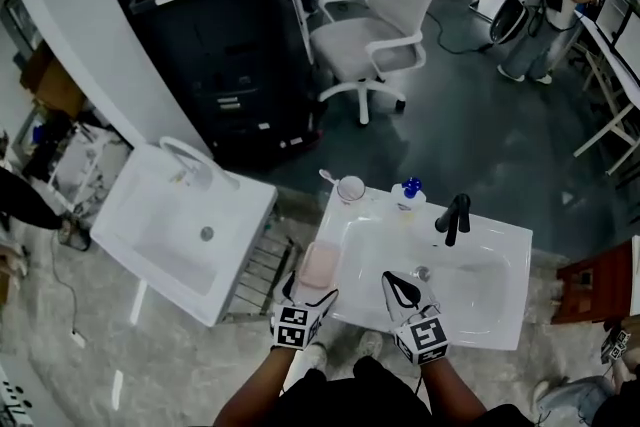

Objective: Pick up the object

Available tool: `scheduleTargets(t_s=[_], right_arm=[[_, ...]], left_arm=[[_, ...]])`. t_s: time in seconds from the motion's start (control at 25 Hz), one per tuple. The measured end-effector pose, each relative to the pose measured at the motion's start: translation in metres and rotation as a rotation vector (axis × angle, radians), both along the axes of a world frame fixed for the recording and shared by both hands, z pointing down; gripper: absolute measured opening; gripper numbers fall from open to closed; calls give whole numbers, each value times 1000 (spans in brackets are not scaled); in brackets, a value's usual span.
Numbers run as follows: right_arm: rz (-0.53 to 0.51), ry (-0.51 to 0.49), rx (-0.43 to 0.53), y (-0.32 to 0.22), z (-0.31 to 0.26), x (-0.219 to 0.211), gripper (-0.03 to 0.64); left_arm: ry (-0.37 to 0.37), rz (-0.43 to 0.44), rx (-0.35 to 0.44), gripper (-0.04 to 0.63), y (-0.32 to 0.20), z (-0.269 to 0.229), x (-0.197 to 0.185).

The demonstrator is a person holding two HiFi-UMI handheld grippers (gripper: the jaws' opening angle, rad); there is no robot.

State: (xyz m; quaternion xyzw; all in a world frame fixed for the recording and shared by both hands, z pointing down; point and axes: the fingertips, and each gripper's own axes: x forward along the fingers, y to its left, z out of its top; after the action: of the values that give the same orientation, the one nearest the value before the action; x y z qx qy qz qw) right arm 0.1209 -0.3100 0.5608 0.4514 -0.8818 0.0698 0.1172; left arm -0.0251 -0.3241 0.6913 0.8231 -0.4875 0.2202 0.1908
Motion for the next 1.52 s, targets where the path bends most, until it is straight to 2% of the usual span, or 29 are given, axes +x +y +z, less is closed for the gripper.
scheduleTargets(t_s=[0.16, 0.36, 0.56, 0.8, 0.92, 1.52], right_arm=[[-19, 5, -17, -3, 9, 1, 3], [-42, 5, -36, -4, 15, -2, 3], [-43, 11, -56, -5, 21, 4, 3], [-41, 6, -69, -10, 26, 5, 3], [-44, 6, -69, -11, 26, 4, 3], [-58, -2, -80, -11, 29, -8, 3]], left_arm=[[-4, -38, -62, 525, -7, 22, 0], [-67, -55, -96, 525, -19, 49, -1], [-83, -59, -128, 524, -24, 62, 1], [-111, -68, -163, 489, -30, 74, 2], [-97, -68, -184, 489, -31, 78, 2], [-97, -15, -180, 463, -31, 76, 7]])
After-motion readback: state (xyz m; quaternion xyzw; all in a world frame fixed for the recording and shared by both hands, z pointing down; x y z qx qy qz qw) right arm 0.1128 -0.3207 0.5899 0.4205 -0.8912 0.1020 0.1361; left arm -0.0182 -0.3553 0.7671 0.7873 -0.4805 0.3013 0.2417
